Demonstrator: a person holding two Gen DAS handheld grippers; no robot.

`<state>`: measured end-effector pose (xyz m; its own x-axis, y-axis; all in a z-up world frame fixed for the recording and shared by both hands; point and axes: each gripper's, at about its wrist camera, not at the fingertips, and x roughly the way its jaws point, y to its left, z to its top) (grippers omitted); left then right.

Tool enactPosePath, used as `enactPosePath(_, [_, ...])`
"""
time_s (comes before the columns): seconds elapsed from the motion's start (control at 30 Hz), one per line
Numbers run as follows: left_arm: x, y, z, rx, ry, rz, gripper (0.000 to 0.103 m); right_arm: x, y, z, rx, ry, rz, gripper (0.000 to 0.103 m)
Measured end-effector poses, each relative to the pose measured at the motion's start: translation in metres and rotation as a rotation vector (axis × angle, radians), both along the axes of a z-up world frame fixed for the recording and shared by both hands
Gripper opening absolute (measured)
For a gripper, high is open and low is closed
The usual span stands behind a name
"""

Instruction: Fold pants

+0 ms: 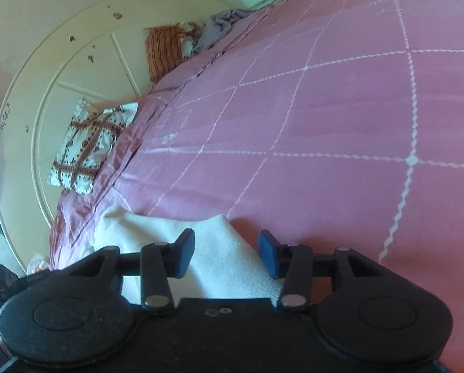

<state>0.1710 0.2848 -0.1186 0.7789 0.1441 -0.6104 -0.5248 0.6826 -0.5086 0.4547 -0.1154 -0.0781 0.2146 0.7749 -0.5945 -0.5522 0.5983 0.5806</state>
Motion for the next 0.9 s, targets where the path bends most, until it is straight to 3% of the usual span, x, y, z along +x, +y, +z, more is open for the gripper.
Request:
enactPosePath(0.13, [-0.001,0.002,0.0,0.009,-0.012,-0.03,0.027,-0.002,0.003,-0.001,0.026,0.017,0.079,0.037])
enactPosePath(0.4, [-0.006,0.005,-0.006,-0.008,-0.043,-0.037,0.024,-0.011,0.004,0.009,0.105,-0.011,0.138,0.035])
enactPosePath(0.63, [0.0,0.01,-0.004,-0.026,-0.054,-0.064,0.024,0.0,0.037,-0.004,0.066,0.066,0.15,0.035])
enactPosePath(0.77, [0.0,0.014,-0.009,-0.039,-0.064,-0.078,0.024,0.002,0.055,-0.012,-0.031,0.043,0.138,0.035])
enactPosePath(0.87, [-0.002,0.015,-0.01,-0.051,-0.093,-0.089,0.016,0.0,0.057,-0.009,-0.064,-0.002,0.112,0.002])
enactPosePath(0.9, [-0.005,0.016,-0.008,-0.057,-0.116,-0.088,0.014,-0.001,0.055,-0.006,-0.051,-0.009,0.113,0.002])
